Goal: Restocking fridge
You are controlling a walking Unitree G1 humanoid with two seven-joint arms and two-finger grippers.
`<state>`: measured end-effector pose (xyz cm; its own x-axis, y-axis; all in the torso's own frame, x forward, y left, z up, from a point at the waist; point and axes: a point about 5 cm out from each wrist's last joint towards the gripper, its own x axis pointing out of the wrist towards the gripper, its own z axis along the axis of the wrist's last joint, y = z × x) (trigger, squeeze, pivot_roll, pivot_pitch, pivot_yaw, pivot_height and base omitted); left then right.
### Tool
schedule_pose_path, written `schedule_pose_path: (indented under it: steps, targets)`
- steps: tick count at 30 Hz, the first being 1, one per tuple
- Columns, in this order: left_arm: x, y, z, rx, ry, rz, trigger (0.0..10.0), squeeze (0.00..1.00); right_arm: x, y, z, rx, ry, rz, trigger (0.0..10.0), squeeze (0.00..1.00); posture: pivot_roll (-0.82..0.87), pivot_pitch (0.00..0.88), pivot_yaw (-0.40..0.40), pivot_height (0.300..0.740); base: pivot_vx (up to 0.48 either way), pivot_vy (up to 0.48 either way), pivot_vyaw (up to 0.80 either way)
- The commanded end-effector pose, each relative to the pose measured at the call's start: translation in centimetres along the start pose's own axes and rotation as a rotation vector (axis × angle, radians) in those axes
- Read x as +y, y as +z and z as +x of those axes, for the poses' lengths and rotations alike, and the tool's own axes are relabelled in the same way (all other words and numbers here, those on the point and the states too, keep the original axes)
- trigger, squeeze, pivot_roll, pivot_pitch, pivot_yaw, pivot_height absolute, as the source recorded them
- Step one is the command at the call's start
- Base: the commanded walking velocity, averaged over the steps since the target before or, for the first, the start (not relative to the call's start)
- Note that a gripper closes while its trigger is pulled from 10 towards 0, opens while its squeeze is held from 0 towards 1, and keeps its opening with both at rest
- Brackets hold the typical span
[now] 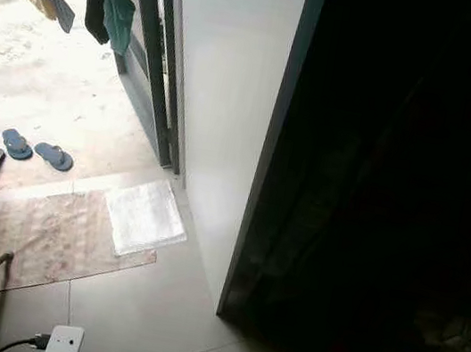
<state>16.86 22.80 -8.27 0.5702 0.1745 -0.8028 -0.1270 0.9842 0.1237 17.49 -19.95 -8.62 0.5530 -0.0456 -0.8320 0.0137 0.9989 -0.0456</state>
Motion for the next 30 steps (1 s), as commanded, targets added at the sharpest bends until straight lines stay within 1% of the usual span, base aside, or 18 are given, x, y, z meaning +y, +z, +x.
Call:
schedule_pose_path:
  steps: [1, 8, 12, 19, 22, 24, 27, 30]
  targets:
    - [-0.6, 0.0, 0.0, -0.003, -0.021, -0.016, 10.0, 0.0, 0.2, -0.5, -0.1, 0.013, 0.003, -0.003, 10.0, 0.0, -0.05, 0.177, -0.055, 0.74, 0.0, 0.0, 0.0]
    - [-0.7, 0.0, 0.0, -0.003, -0.024, -0.019, 10.0, 0.0, -0.3, -0.5, -0.1, 0.008, -0.027, -0.021, 10.0, 0.0, -0.05, 0.178, -0.056, 0.74, 0.0, 0.0, 0.0]
    - [-0.6, -0.1, 0.0, -0.002, -0.025, -0.021, 10.0, 0.0, -1.3, 0.5, -0.1, -0.043, -0.092, -0.027, 10.0, 0.0, -0.05, 0.18, -0.056, 0.74, 0.0, 0.0, 0.0]
    - [-0.7, -0.1, 0.0, 0.001, -0.029, -0.022, 10.0, 0.0, -2.0, 1.1, -0.2, -0.074, -0.154, -0.044, 10.0, 0.0, -0.05, 0.18, -0.057, 0.74, 0.0, 0.0, 0.0]
    - [-0.7, -0.1, 0.0, 0.0, -0.029, -0.022, 10.0, 0.0, -2.1, 1.3, -0.2, -0.088, -0.17, -0.048, 10.0, 0.0, -0.05, 0.179, -0.057, 0.74, 0.0, 0.0, 0.0]
    - [-0.7, 0.0, 0.0, -0.001, -0.028, -0.023, 10.0, 0.0, -2.0, 1.6, -0.2, -0.108, -0.172, -0.033, 10.0, 0.0, -0.05, 0.18, -0.057, 0.74, 0.0, 0.0, 0.0]
    - [-0.6, 0.0, 0.0, -0.002, -0.025, -0.02, 10.0, 0.0, -1.5, 2.2, -0.1, -0.138, -0.139, -0.019, 10.0, 0.0, -0.05, 0.181, -0.057, 0.74, 0.0, 0.0, 0.0]
    - [-0.5, 0.0, 0.0, -0.003, -0.023, -0.017, 10.0, 0.0, -1.3, 2.7, 0.0, -0.163, -0.136, -0.024, 10.0, 0.0, -0.05, 0.181, -0.056, 0.74, 0.0, 0.0, 0.0]
